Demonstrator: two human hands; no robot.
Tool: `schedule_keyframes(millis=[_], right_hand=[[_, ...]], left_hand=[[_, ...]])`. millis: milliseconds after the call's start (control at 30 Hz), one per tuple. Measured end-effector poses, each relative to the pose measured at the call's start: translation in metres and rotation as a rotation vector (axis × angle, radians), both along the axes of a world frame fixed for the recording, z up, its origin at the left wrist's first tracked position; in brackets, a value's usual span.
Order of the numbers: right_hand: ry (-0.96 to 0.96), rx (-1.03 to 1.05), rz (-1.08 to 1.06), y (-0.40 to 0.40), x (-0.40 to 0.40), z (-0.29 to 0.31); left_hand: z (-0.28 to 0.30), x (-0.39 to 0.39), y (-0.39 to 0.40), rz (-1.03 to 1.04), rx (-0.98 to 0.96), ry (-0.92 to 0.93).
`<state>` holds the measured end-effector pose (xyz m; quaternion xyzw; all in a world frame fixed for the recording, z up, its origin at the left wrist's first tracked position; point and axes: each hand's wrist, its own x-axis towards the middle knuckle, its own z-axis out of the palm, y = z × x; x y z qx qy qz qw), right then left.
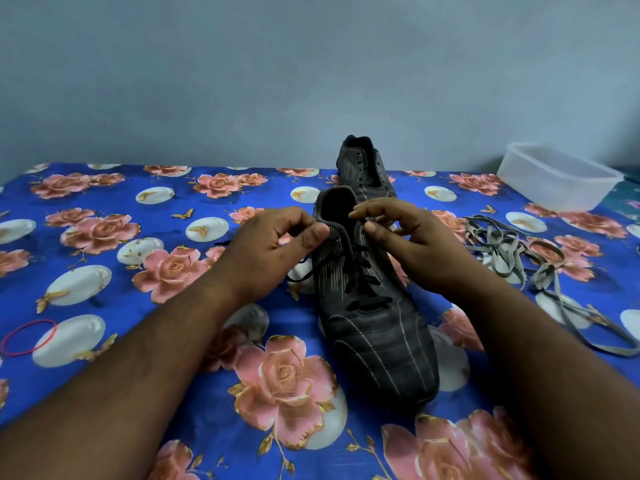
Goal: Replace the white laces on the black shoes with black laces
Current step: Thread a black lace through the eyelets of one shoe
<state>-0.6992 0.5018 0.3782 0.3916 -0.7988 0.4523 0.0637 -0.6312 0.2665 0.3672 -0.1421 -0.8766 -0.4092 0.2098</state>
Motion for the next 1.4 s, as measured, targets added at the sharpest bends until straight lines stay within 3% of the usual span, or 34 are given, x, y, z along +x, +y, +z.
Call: schedule_keyframes(millis=[433, 600, 867, 1200, 1400], right_hand=[[0.031, 0.047, -0.061, 0.001, 0.004, 0.004], [-0.019, 0.037, -0.004, 0.007, 0.005, 0.011], [0.073, 0.089, 0.054, 0.002, 0.004, 0.004], [0.448, 0.351, -0.198, -0.012, 0.015, 0.012], [0.319, 0.243, -0.126, -0.013, 0.009, 0.006]], left_hand=[[0.004, 0.001, -0.013, -0.074, 0.092, -0.173], [0.008, 0.007, -0.006, -0.09, 0.295, -0.245], [0.007, 0.01, 0.012, -0.084, 0.243, -0.273], [0.011, 0.009, 0.01, -0.075, 0.303, -0.293], [0.014, 0.011, 0.01, -0.084, 0.305, -0.319]])
